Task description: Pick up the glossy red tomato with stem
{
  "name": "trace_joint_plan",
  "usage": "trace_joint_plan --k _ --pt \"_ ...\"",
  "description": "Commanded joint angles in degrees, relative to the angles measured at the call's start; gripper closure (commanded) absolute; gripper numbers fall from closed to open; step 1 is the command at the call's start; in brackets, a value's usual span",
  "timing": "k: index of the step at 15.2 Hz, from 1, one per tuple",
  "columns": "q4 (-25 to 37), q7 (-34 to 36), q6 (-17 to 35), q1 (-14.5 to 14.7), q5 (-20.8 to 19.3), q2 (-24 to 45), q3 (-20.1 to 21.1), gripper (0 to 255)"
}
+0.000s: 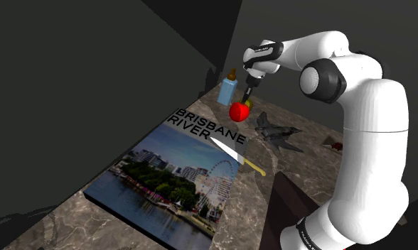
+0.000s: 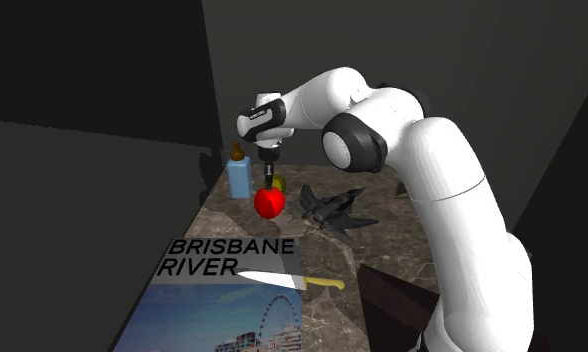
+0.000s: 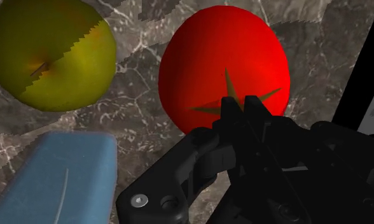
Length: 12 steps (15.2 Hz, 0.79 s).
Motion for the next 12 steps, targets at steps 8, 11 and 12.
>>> trace_joint_plan --k 8,11,12 --pt "3.38 0.99 -5.43 0.03 -1.12 -2.24 -0.64 255" --pt "4.86 1.31 -7.39 -0.03 -1.42 -2.79 -0.81 255" --pt "5.40 1.42 -8.06 -0.07 -1.52 -2.95 -0.86 255"
